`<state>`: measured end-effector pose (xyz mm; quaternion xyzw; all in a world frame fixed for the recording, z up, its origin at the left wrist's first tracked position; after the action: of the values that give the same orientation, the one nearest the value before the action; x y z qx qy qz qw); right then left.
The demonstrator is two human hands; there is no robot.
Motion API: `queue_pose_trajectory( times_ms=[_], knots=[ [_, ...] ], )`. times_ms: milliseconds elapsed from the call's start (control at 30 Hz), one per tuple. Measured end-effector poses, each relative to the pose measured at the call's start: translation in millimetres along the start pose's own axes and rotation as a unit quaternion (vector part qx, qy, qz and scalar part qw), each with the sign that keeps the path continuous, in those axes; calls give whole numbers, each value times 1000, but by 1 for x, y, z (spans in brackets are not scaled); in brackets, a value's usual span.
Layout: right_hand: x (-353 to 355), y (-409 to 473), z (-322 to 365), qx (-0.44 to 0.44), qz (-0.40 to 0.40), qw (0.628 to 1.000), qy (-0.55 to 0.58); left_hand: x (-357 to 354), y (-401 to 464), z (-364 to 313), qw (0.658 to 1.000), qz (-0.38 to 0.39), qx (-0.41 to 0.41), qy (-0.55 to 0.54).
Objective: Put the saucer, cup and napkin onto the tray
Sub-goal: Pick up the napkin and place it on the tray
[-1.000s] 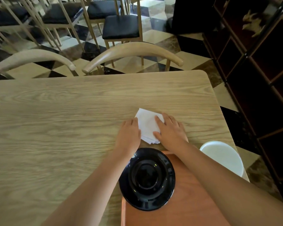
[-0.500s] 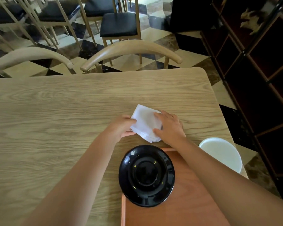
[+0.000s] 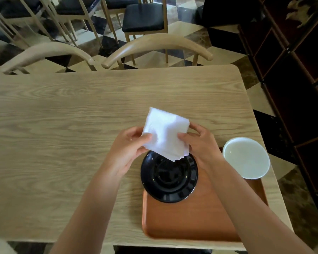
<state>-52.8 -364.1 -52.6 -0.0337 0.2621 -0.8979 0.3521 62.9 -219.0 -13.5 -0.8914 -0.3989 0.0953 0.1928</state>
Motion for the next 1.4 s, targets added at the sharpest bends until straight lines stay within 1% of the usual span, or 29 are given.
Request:
queue_pose_trajectory(
  times_ms=[67,133,200,300,333,400,467,567,633,700,800,967,1133,1167,1233,1300,1333,1400],
  knots=[
    [9,-15,2,26,-4,1000,5,2,-15,5,997,-32,-12,65],
    [17,-32,7,53,0,999,6,-1,-29,14,996,-42,-3,83],
    [28,-52,10,71,10,997,13,-12,-46,23,999,-16,14,46],
    [51,-83,6,78,20,997,-7,-32,-72,34,996,44,40,-59],
    [61,-93,2,77,20,997,-19,-38,-80,39,995,56,43,-66],
    [81,-112,-5,75,12,996,-42,-53,-95,51,996,66,43,-39],
    [101,-127,-14,77,-11,994,-72,-70,-107,65,996,68,51,-30],
    [130,-144,-28,71,-56,993,-79,-97,-120,87,994,61,80,-41],
    [149,-151,-40,56,-100,988,-104,-111,-127,98,997,39,69,-8],
    [164,-151,-56,18,-132,982,-136,-121,-130,109,999,5,33,43],
    [171,-148,-69,4,-128,968,-216,-135,-132,125,989,-26,-22,142],
    [168,-138,-73,42,-96,941,-322,-150,-127,131,954,-26,-98,282],
    [165,-142,-71,90,-88,895,-427,-154,-125,130,912,16,-149,382],
    [163,-146,-70,118,-94,880,-451,-155,-126,131,901,21,-163,400],
    [160,-153,-73,190,-114,829,-513,-155,-131,134,876,23,-190,442],
    [156,-159,-86,241,-111,783,-563,-156,-135,136,846,13,-223,484],
    [155,-161,-92,250,-99,769,-580,-158,-138,136,824,10,-251,507],
    [154,-165,-101,254,-86,753,-601,-164,-143,139,782,25,-295,549]
  ],
)
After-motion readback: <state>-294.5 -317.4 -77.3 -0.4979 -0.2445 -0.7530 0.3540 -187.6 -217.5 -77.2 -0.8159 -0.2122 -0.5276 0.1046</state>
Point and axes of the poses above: each hand's wrist, its own y-axis towards the middle knuckle, its own x-axis out of the back of the hand, z = x × y, the point moved 6 cm from there along y, towards the middle knuckle, and after that the axes turned 3 degrees about y, right-handed, at the moved point
